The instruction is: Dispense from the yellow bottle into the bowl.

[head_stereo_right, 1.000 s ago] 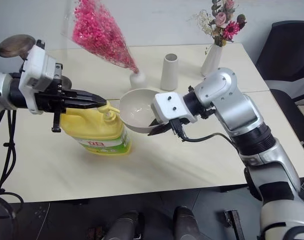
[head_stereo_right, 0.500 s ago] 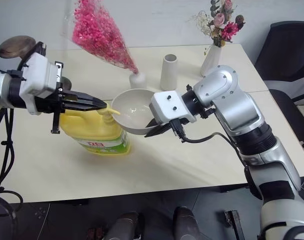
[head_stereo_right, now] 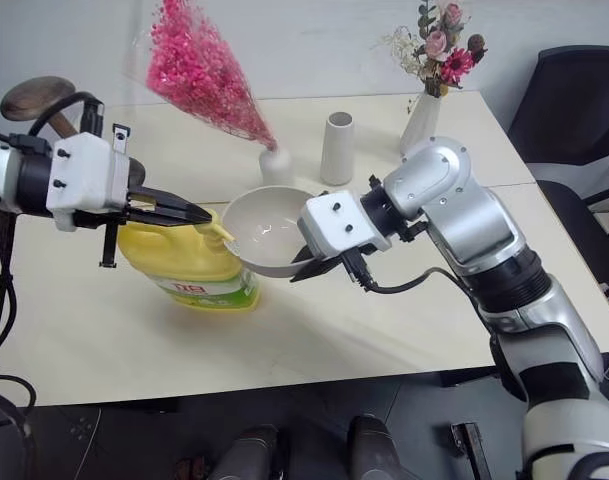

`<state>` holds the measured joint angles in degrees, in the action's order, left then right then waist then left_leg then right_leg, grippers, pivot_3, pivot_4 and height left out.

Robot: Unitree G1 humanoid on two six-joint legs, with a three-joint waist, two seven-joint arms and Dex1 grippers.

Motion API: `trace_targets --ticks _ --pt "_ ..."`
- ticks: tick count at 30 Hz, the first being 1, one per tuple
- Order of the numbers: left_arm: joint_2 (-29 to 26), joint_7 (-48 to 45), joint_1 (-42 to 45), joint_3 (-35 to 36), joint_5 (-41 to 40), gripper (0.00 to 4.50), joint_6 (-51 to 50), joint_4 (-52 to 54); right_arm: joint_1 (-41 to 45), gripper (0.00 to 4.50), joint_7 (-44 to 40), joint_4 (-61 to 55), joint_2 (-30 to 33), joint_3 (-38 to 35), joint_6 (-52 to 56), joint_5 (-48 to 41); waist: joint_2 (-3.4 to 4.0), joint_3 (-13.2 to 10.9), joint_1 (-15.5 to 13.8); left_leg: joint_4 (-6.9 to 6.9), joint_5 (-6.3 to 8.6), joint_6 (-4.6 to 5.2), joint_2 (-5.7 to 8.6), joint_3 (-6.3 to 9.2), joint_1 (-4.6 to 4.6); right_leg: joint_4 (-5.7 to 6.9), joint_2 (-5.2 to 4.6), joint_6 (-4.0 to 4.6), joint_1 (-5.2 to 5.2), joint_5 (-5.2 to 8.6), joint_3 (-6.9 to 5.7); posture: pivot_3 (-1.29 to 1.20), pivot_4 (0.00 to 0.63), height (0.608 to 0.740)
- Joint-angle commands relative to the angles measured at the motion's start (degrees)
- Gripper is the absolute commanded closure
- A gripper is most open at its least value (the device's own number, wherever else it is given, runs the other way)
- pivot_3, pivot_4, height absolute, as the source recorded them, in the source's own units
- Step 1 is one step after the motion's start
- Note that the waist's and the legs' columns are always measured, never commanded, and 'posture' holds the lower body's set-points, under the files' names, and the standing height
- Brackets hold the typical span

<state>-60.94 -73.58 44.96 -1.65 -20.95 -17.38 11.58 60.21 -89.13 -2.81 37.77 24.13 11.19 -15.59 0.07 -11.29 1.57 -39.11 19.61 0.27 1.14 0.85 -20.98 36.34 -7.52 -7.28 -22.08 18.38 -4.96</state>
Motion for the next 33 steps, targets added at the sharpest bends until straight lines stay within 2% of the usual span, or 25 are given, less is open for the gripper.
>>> trace_targets --ticks 1,6,9,13,16,19,23,28,32,33 --pt "0.6 -2.8 -4.6 -9.7 7.4 4.48 -1.0 -3.6 1.3 4.50 -3.1 -3.5 -0.3 -1.2 -1.7 -1.3 0.10 0.1 0.0 0.00 0.00 0.00 0.00 0.00 0.05 -0.01 0.00 0.00 0.06 0.00 -0.01 0.00 0.150 0.740" --pt "1.0 -3.2 -6.9 -10.1 7.9 4.48 -0.3 -2.3 2.6 4.50 -2.3 -3.6 -1.3 -0.9 -0.2 -1.4 0.22 0.2 0.0 0.12 0.05 0.02 -0.03 0.00 0.60 -0.15 0.02 0.00 0.63 0.00 0.00 0.00 0.150 0.740" --pt "2.3 -2.1 -5.8 -8.3 4.8 4.48 -3.9 -1.2 3.0 4.50 -2.0 -3.6 -1.6 -0.8 0.3 -1.3 0.50 0.5 0.0 0.13 0.06 0.03 -0.04 0.00 0.61 -0.16 0.01 0.00 0.63 0.00 0.02 0.00 0.150 0.740" --pt "5.1 1.0 -0.3 -1.1 -7.2 4.48 -18.4 0.2 2.8 4.50 -1.6 -3.4 -1.6 -1.3 0.0 -1.4 0.51 0.5 0.0 0.11 0.07 0.04 -0.03 0.01 0.57 -0.15 0.02 0.00 0.60 0.00 0.03 0.00 0.150 0.740" --pt "5.4 3.3 4.3 5.0 -16.7 4.48 -29.9 1.0 1.5 4.50 -2.3 -3.8 -0.6 -2.2 -0.9 -1.9 0.24 0.3 0.0 0.04 0.07 0.04 -0.06 0.10 0.30 -0.15 0.03 0.00 0.39 0.00 0.03 0.00 0.150 0.740" --pt "2.9 4.1 5.0 10.4 -21.4 3.88 -34.9 2.0 -0.2 4.50 -1.4 -4.7 0.7 -2.9 -0.2 -1.9 0.09 0.2 0.1 -0.12 0.06 0.04 0.00 0.13 -0.56 0.13 0.00 0.00 -0.50 0.00 0.12 0.00 0.150 0.740" --pt "-0.2 7.7 3.2 18.3 -26.7 2.59 -40.7 3.8 -5.7 4.50 0.1 -5.8 3.5 -3.9 -1.4 -0.8 0.08 0.2 0.1 0.06 0.08 0.03 0.06 0.15 -0.57 0.07 -0.01 0.00 -0.60 0.00 0.05 0.00 0.150 0.740" --pt "-4.2 10.9 0.9 30.1 -38.1 1.23 -50.2 6.4 -13.6 4.50 3.6 -4.9 5.2 -4.2 -5.7 3.5 -0.26 0.0 0.0 -0.09 0.10 0.08 0.06 0.14 -0.58 -0.11 -0.02 -0.01 -0.43 0.00 0.09 0.00 0.150 0.740" --pt "-8.3 13.4 -9.0 43.7 -42.5 0.03 -58.7 12.0 -19.8 4.50 11.5 1.9 3.3 -3.0 -12.7 11.2 -0.26 0.0 0.1 -0.10 0.09 0.07 0.06 0.11 -0.45 0.02 -0.05 -0.01 -0.40 -0.01 0.28 0.00 0.150 0.740" --pt "-8.5 13.5 -12.5 46.9 -42.8 0.03 -59.9 13.9 -20.7 4.50 12.8 3.7 2.8 -2.7 -13.6 12.4 -0.26 0.0 0.1 -0.02 0.09 0.06 0.06 0.08 -0.37 0.03 -0.04 -0.01 -0.39 0.00 0.37 0.00 0.150 0.740"
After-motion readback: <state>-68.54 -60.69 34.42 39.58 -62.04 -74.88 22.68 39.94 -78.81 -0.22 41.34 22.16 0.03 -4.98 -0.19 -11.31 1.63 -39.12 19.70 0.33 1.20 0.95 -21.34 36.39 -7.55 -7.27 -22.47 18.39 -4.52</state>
